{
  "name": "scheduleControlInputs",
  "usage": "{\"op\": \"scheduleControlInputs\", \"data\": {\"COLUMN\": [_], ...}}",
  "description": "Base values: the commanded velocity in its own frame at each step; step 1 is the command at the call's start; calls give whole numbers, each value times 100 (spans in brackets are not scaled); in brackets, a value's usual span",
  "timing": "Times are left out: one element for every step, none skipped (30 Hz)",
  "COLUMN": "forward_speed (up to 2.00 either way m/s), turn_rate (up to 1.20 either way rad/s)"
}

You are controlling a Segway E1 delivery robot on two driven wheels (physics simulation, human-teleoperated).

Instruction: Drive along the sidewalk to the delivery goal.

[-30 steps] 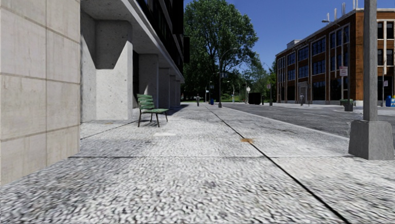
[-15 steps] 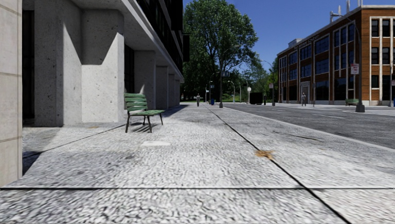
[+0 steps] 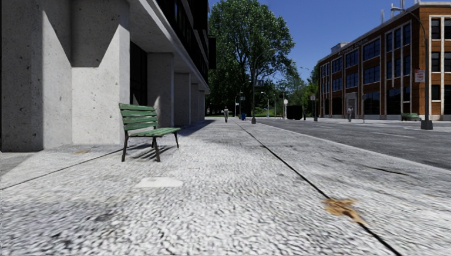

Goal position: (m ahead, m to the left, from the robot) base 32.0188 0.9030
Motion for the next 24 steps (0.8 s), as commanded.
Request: {"op": "scheduleControlInputs", "data": {"forward_speed": [200,200,200,200,200,200,200,200,200,200,200,200,200,200,200,200,200,200,200,200,200,200,200,200], "turn_rate": [0,0,0,0,0,0,0,0,0,0,0,0,0,0,0,0,0,0,0,0,0,0,0,0]}}
